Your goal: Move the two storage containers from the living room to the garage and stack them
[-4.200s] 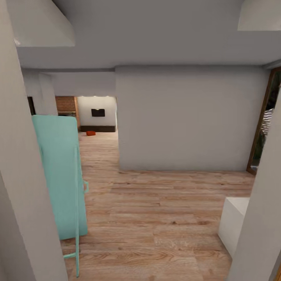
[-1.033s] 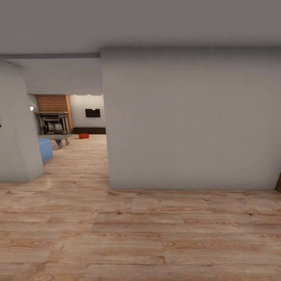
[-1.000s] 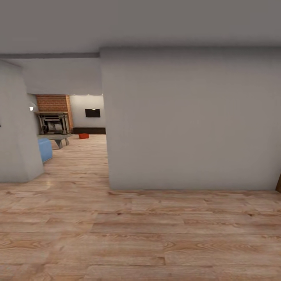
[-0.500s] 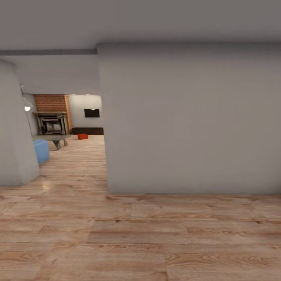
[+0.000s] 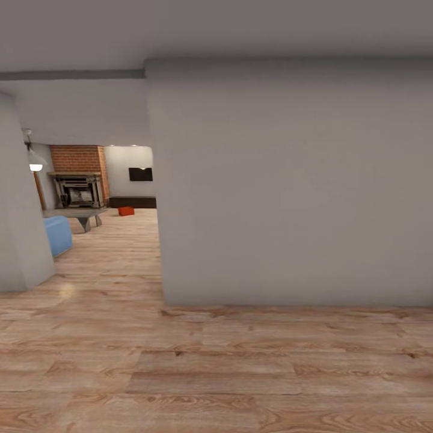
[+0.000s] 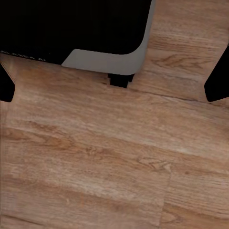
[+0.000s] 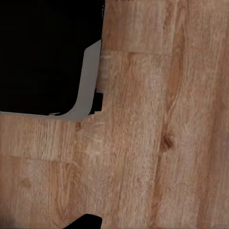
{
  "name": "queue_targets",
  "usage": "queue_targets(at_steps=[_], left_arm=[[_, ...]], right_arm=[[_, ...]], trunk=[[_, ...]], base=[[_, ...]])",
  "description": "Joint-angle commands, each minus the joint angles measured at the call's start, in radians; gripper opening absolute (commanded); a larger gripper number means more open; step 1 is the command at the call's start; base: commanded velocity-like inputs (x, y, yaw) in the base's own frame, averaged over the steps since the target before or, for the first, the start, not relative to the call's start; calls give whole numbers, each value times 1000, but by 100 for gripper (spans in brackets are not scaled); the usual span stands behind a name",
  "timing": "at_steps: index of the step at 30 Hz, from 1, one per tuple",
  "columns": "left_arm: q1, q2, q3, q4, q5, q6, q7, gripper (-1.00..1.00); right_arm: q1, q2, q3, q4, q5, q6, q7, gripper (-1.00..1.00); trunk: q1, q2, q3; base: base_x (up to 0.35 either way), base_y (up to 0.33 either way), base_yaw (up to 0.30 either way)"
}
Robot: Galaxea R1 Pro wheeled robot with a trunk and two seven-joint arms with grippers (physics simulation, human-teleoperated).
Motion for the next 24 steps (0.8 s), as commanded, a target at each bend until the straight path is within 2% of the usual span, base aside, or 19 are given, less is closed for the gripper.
queue_targets(at_steps=[1, 24], left_arm=[[-1, 0, -9, 0, 7, -2, 3, 100], [-1, 0, -9, 0, 8, -2, 3, 100]], right_arm=[[-1, 0, 4, 3, 8, -5, -3, 100], [-1, -3, 5, 3, 11, -5, -3, 100]], trunk=[[1, -1, -2], [1, -1, -2]], base=[[324, 0, 102], [324, 0, 252]])
